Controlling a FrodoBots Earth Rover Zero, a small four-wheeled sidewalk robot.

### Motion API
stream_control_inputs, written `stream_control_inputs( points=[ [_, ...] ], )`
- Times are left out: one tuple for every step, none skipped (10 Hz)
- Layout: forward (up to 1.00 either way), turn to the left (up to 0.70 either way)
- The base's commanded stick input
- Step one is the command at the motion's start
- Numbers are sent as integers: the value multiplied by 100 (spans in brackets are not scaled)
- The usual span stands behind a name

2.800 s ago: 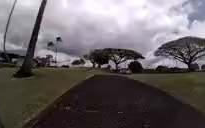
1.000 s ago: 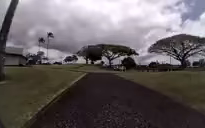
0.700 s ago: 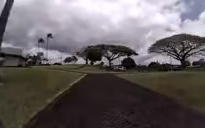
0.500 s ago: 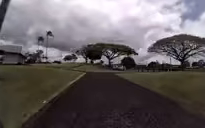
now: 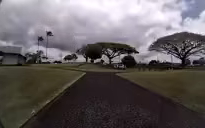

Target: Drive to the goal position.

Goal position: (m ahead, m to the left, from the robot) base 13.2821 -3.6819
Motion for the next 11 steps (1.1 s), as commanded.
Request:
stream_control_inputs(
  points=[
    [70,19],
    [70,33],
    [70,31],
    [70,15],
    [70,1],
    [70,1],
    [70,1],
    [70,1],
    [70,1],
    [70,1],
    [70,1]
  ],
)
